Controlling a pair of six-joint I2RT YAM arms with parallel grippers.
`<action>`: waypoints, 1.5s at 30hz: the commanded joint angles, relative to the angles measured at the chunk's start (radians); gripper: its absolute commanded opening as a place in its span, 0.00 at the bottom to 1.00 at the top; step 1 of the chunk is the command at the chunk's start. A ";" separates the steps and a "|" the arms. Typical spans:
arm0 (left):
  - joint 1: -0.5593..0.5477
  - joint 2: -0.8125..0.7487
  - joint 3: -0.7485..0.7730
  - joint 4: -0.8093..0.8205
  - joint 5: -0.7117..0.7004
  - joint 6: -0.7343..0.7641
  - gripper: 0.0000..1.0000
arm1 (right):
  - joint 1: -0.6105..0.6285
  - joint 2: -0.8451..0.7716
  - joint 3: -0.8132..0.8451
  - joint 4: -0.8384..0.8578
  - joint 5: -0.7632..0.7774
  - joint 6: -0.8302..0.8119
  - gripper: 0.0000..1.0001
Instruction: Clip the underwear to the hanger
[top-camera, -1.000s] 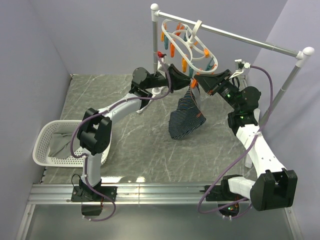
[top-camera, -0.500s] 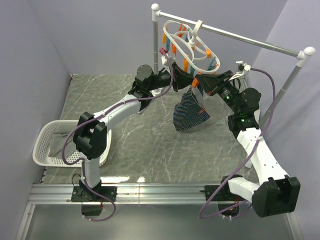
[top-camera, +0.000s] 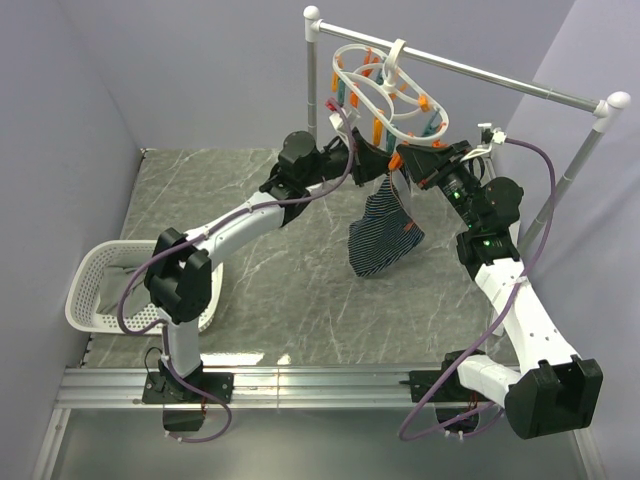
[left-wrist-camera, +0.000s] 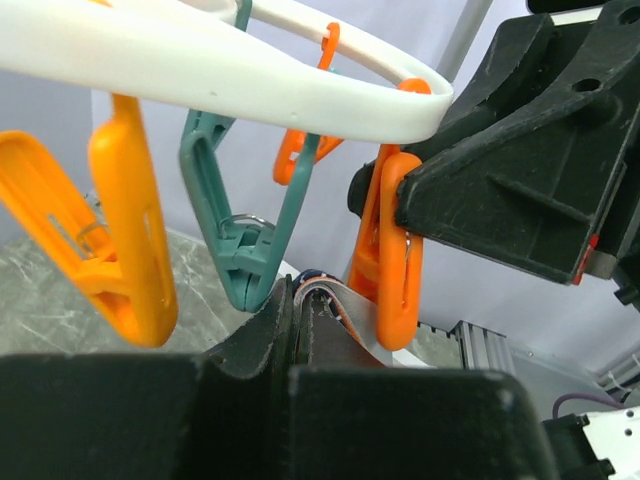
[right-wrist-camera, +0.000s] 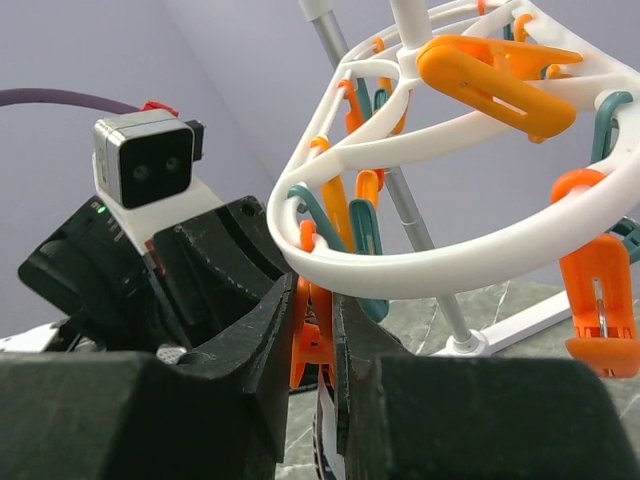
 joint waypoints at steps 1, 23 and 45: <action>-0.021 -0.073 0.018 -0.045 -0.079 0.015 0.00 | 0.012 -0.026 0.014 0.021 0.025 -0.004 0.00; -0.055 -0.071 0.101 -0.156 -0.205 -0.062 0.00 | 0.058 -0.040 0.007 -0.026 0.178 -0.117 0.00; -0.067 -0.057 0.174 -0.208 -0.202 -0.200 0.00 | 0.083 -0.063 -0.041 0.015 0.221 -0.213 0.00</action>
